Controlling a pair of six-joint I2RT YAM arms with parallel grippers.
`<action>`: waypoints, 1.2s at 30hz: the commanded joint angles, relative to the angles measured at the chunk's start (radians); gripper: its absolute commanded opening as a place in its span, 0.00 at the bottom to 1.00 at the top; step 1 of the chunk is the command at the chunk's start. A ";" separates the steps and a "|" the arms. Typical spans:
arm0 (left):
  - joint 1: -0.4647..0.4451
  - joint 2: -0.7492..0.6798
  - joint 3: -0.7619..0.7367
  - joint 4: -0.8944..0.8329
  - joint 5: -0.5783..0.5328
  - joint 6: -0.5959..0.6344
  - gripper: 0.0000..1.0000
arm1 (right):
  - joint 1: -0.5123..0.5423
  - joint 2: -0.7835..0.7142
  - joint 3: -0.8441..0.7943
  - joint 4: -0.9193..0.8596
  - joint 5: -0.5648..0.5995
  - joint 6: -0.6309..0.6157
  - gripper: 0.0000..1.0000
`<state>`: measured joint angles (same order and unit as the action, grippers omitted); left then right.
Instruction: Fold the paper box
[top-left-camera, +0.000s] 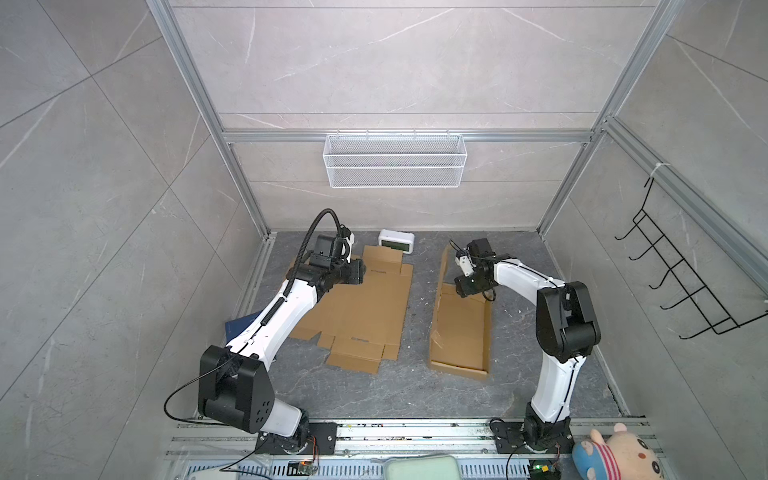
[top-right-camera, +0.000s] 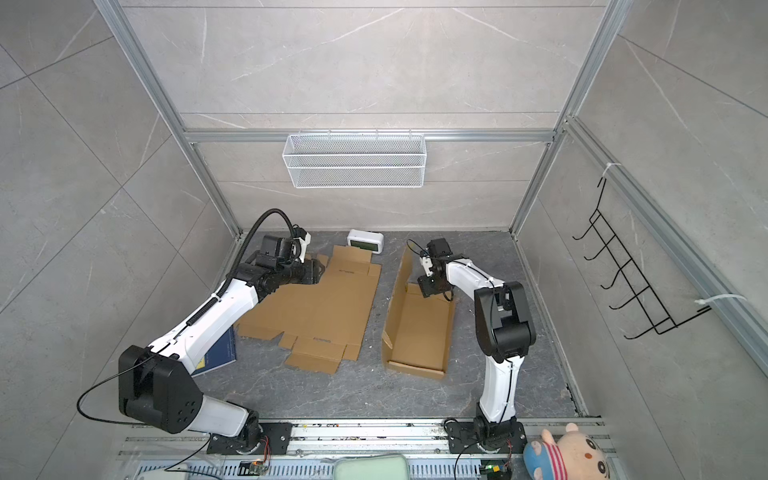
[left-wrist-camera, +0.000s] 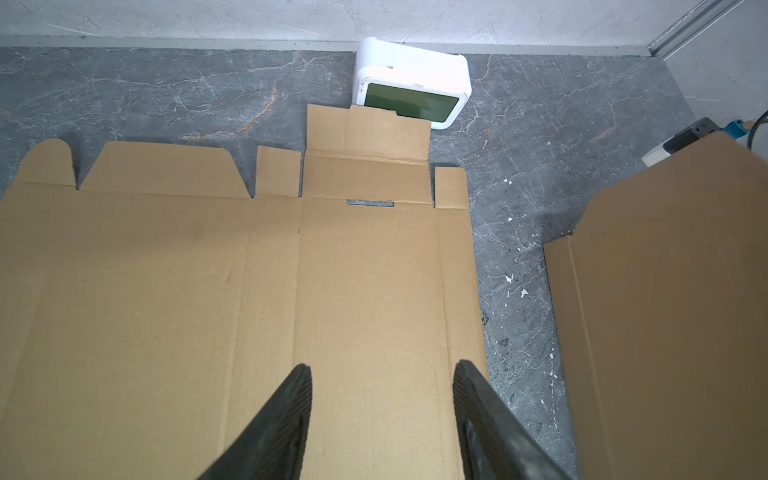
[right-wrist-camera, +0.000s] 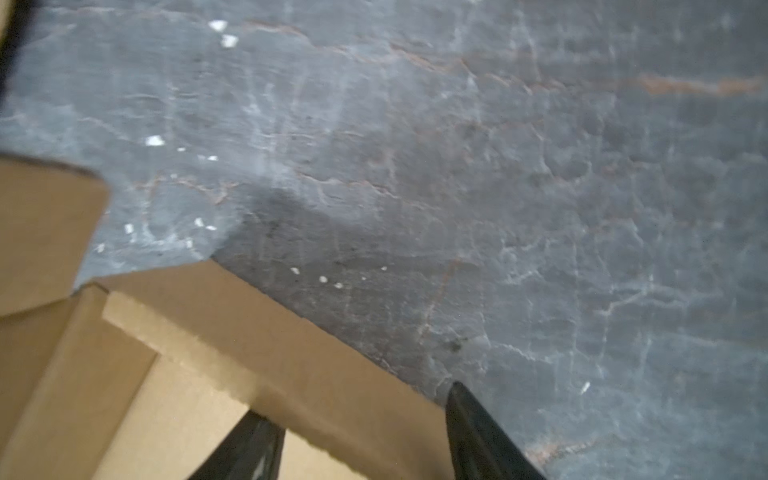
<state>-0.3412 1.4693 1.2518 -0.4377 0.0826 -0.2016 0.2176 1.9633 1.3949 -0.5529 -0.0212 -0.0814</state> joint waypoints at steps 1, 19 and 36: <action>0.005 -0.009 0.040 0.045 0.023 -0.013 0.57 | -0.032 -0.043 -0.040 0.003 0.011 0.158 0.59; 0.006 -0.001 0.041 0.061 0.038 -0.023 0.58 | -0.105 -0.246 -0.406 0.055 -0.254 0.626 0.46; 0.007 0.002 -0.021 0.186 0.142 0.034 0.58 | -0.258 -0.234 -0.412 0.122 -0.372 0.658 0.50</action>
<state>-0.3412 1.4708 1.2457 -0.3382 0.1612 -0.2005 -0.0441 1.7027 0.9394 -0.4118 -0.3626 0.6125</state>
